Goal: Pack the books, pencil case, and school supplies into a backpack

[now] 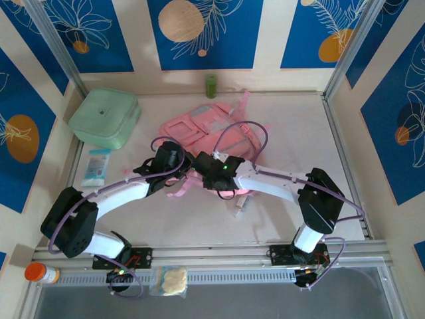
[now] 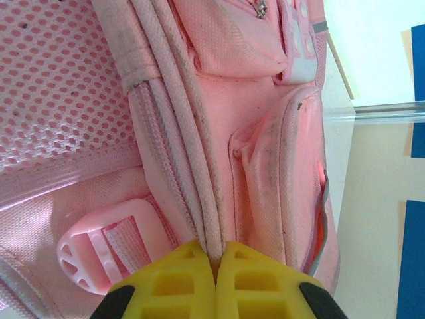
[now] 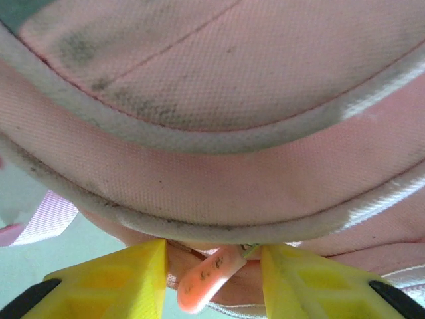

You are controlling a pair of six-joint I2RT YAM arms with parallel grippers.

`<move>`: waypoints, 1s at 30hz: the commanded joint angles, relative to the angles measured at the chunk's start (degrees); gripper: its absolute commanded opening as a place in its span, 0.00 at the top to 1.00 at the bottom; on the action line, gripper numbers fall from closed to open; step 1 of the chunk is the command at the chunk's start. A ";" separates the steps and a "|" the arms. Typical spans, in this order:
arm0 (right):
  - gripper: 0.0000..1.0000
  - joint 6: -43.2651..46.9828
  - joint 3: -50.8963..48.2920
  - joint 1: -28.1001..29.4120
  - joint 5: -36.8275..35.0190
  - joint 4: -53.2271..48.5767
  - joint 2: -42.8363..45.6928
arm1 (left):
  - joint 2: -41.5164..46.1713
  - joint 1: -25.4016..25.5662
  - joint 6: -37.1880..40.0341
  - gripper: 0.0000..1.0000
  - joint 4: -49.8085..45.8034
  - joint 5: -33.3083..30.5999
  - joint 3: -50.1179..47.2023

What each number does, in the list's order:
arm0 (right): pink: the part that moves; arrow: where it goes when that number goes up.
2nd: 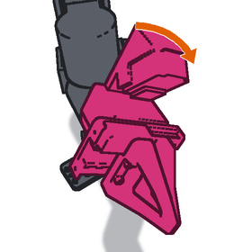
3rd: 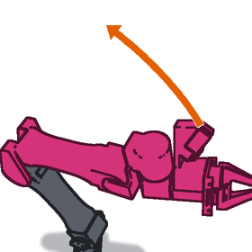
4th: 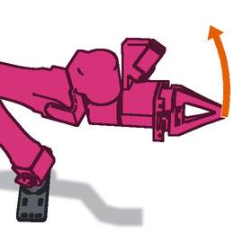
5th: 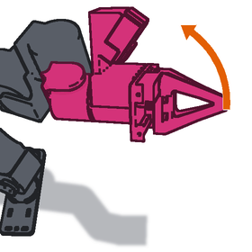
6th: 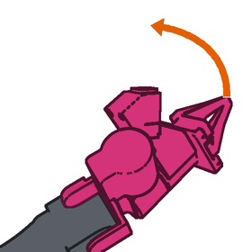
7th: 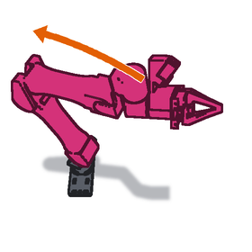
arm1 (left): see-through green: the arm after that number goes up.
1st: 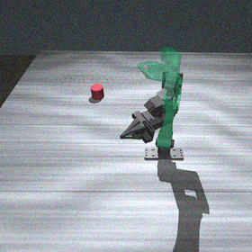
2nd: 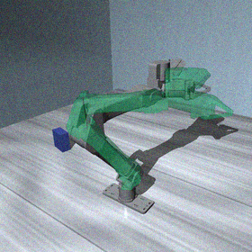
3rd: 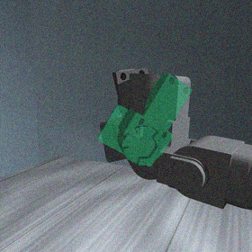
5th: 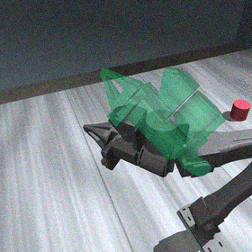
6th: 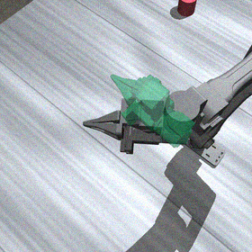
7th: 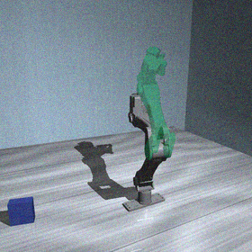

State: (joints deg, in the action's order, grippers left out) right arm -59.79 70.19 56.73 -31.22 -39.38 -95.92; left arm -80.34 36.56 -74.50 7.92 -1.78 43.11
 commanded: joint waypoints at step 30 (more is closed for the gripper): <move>1.00 17.29 -12.13 -14.48 -1.70 -1.79 13.53 | 5.81 -7.22 11.35 1.00 -6.06 -0.41 -0.49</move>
State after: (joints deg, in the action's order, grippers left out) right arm -46.96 59.18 44.64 -31.77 -37.98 -84.27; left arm -76.55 32.93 -67.29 2.31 0.19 42.48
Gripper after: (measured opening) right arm 0.050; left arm 0.048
